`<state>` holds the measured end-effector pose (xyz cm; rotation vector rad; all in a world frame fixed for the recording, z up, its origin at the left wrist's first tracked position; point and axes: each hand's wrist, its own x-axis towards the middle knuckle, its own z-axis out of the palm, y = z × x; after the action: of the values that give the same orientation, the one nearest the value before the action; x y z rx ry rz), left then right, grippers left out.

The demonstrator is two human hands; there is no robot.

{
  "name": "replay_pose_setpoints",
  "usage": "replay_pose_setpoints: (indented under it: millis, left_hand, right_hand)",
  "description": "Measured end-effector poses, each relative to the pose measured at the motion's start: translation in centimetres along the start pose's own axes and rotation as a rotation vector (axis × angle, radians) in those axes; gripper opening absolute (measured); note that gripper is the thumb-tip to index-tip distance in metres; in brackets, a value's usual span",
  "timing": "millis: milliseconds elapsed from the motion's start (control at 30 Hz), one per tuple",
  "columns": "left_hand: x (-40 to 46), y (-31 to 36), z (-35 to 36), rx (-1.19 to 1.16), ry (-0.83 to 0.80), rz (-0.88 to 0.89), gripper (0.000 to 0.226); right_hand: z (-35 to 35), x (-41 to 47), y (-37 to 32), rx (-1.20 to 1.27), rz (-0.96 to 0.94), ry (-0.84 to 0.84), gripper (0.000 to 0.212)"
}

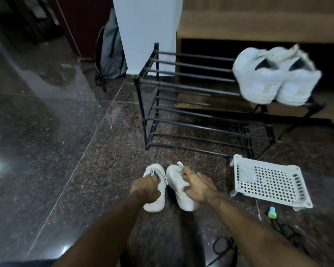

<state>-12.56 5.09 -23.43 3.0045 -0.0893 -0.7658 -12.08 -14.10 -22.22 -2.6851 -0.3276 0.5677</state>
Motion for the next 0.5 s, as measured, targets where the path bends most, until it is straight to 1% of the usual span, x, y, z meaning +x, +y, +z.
replay_pose_setpoints:
  millis: [100, 267, 367, 500]
  left_hand:
    - [-1.9, 1.2, -4.3, -0.087, 0.022, 0.067, 0.037]
    - [-6.3, 2.8, -12.9, -0.147, 0.202, 0.205, 0.016]
    - [-8.5, 3.4, -17.5, -0.131, 0.337, 0.278, 0.04]
    - [-11.1, 4.1, -22.9, -0.134, 0.51, 0.365, 0.048]
  right_hand:
    - [-5.1, -2.4, -0.3, -0.053, -0.061, 0.012, 0.038]
    - [-14.9, -6.6, -2.0, -0.125, -0.128, 0.131, 0.038]
    - [-20.1, -9.2, -3.3, -0.133, -0.151, 0.238, 0.039]
    - [-25.5, -12.3, -4.7, -0.161, -0.18, 0.362, 0.038]
